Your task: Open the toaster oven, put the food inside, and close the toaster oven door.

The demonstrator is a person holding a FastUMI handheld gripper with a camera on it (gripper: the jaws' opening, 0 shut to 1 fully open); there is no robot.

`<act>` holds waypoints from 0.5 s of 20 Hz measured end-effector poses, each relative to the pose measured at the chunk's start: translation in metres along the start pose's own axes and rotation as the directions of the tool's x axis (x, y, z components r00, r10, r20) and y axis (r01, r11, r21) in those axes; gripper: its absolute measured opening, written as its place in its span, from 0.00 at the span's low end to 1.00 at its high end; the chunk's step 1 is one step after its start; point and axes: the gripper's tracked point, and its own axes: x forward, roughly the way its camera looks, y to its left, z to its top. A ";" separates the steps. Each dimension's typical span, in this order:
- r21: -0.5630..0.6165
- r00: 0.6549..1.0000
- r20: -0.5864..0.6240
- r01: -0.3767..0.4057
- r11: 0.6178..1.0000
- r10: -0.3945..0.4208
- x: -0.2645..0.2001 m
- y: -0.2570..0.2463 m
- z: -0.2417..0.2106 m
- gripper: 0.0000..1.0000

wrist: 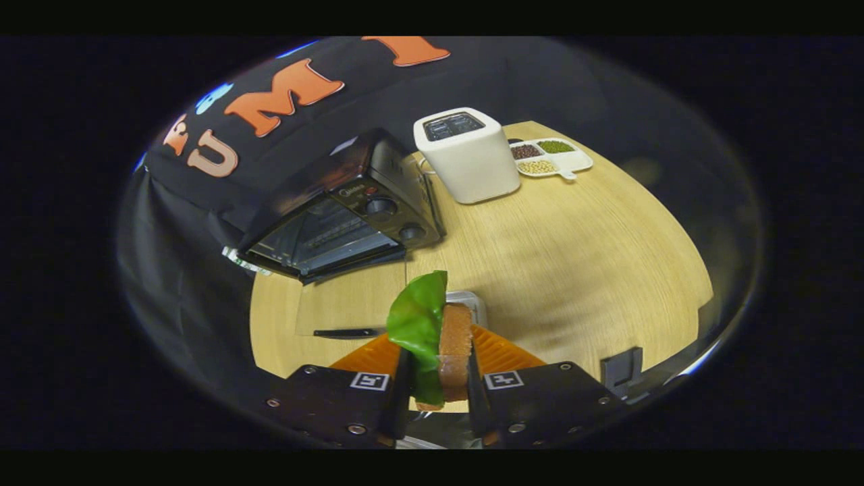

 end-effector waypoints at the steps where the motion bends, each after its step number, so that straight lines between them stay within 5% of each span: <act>1: 0.016 1.000 0.021 -0.011 1.000 0.010 -0.003 0.006 0.002 0.37; 10: 0.174 0.971 0.203 -0.166 0.971 0.130 -0.004 0.077 0.014 0.37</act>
